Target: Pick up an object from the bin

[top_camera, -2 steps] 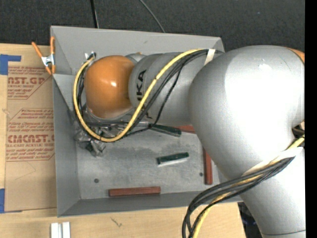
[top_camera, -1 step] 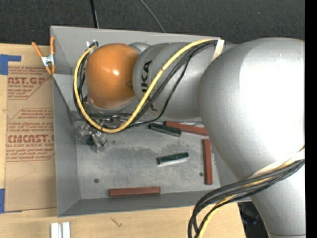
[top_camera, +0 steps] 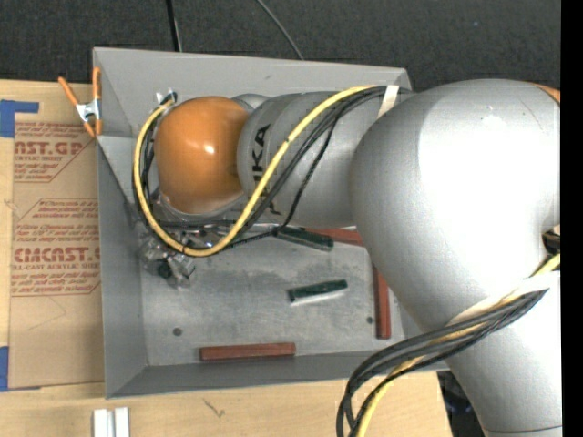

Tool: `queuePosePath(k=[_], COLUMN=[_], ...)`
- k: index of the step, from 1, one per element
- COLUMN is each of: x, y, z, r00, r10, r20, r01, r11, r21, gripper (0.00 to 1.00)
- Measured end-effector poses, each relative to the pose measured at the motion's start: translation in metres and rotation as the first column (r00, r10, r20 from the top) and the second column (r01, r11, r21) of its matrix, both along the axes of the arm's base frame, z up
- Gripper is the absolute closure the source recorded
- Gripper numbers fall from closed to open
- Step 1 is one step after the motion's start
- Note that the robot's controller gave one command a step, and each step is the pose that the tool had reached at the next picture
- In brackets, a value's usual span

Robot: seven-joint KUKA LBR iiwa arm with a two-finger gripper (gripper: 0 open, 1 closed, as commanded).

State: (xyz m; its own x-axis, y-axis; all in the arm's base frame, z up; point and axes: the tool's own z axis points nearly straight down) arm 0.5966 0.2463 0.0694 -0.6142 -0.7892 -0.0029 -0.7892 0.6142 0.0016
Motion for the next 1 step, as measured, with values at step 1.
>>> queuePosePath(k=[1], x=[0.0039], y=[0.0016], z=[0.0902], r00=[1.000], r10=[-0.014], r20=[-0.001], r01=[0.014], r11=[1.000], r21=[-0.002], gripper=[1.00])
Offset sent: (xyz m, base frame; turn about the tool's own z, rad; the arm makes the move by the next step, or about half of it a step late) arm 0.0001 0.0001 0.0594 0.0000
